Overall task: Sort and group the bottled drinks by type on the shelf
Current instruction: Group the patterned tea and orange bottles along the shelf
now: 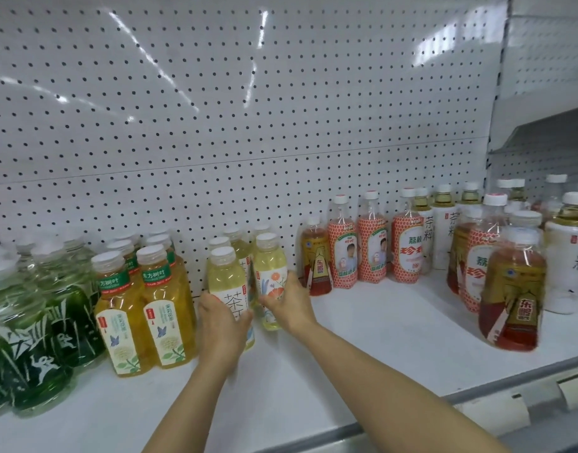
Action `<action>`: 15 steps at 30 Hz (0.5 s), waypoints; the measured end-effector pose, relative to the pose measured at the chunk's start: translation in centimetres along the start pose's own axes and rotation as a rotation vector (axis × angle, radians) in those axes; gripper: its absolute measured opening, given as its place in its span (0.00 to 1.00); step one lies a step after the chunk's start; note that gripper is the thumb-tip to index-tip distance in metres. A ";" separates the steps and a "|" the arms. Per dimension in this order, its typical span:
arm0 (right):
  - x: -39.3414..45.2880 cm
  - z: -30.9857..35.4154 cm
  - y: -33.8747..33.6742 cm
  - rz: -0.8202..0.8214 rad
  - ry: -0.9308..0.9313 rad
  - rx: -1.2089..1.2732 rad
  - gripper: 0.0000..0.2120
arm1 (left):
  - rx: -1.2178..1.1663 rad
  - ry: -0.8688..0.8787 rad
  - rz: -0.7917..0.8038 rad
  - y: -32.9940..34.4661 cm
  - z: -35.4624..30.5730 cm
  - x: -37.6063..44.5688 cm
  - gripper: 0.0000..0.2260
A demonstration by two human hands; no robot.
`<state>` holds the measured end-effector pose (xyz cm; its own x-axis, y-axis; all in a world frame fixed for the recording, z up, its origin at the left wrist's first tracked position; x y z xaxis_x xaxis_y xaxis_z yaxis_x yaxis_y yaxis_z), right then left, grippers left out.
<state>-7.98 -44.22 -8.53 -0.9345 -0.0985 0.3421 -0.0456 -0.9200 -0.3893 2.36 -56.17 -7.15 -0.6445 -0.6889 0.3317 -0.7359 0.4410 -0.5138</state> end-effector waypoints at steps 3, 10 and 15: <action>0.0 -0.1 0.4 0.003 0.026 0.000 0.27 | -0.017 0.018 0.015 0.3 0.5 0.3 0.34; -1.2 0.4 -0.8 -0.024 0.002 -0.223 0.26 | -0.022 0.055 0.012 -0.6 0.4 -0.2 0.39; -4.3 0.9 -6.3 -0.120 -0.226 -0.515 0.27 | 0.027 0.276 -0.178 -2.6 -2.2 -3.0 0.49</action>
<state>-3.36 -38.34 -6.74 -0.8158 -0.1356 0.5622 -0.3657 -0.6322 -0.6830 5.80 -53.97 -5.08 -0.5412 -0.5704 0.6179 -0.8385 0.3101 -0.4481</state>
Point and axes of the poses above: each hand's wrist, its own x-axis towards the middle knuckle, its own y-axis out of the palm, z = x × y, the point moved 4 cm from there along x, towards the middle knuckle, and after that the axes turned 5 degrees about -z, right-handed, at the moved point
